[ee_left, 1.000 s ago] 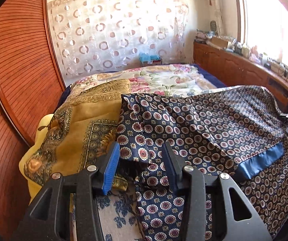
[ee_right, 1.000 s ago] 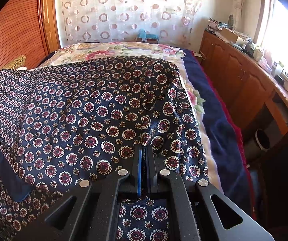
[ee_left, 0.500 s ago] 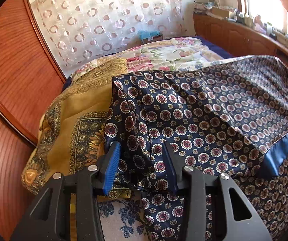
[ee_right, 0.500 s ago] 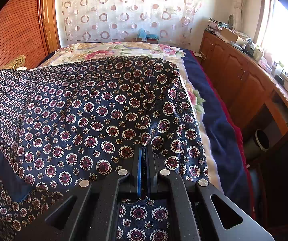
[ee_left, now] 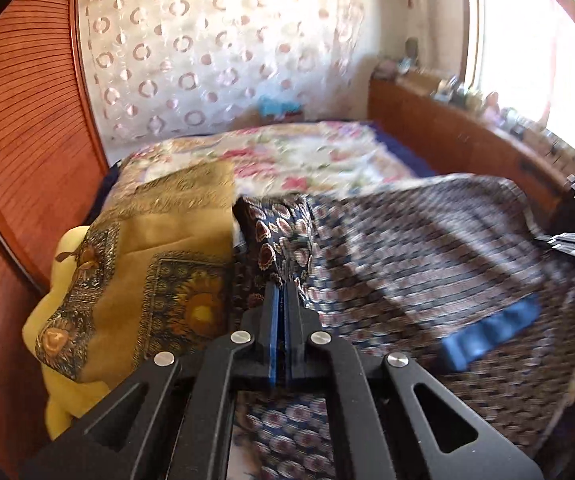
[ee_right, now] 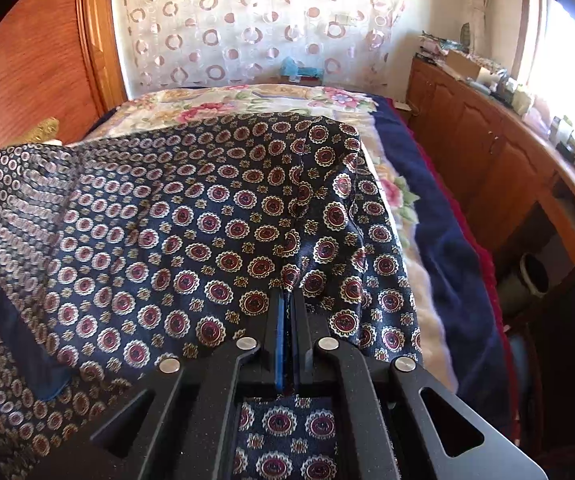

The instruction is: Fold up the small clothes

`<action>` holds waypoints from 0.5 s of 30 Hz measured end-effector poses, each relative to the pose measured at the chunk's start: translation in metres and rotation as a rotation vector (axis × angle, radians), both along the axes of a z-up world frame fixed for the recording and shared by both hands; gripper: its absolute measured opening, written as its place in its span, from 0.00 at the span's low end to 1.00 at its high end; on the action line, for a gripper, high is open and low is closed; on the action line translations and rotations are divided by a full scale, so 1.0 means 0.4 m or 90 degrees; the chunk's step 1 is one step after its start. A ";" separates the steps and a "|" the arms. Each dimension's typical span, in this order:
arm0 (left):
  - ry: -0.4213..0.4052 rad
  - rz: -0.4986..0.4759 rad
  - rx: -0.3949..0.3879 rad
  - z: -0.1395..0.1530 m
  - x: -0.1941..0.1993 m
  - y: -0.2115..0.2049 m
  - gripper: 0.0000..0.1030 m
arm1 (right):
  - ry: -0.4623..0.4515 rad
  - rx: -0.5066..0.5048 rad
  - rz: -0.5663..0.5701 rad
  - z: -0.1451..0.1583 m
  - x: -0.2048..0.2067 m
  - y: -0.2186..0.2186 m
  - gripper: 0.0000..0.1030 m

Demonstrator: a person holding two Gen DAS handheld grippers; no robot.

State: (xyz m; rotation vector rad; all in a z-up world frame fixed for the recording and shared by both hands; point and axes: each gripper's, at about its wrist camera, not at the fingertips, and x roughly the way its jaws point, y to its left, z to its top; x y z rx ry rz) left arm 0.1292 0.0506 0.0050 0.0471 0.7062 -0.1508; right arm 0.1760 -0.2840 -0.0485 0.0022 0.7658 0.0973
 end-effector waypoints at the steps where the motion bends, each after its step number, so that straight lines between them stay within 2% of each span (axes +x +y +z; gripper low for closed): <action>1: -0.009 -0.008 -0.013 0.016 -0.019 -0.003 0.03 | -0.008 0.008 0.005 0.010 -0.011 -0.007 0.01; 10: -0.047 -0.027 -0.107 0.076 -0.103 0.012 0.03 | -0.102 0.069 0.034 0.183 -0.156 -0.091 0.01; 15: -0.052 -0.021 -0.125 0.080 -0.153 0.041 0.03 | -0.129 0.075 0.032 0.240 -0.235 -0.135 0.01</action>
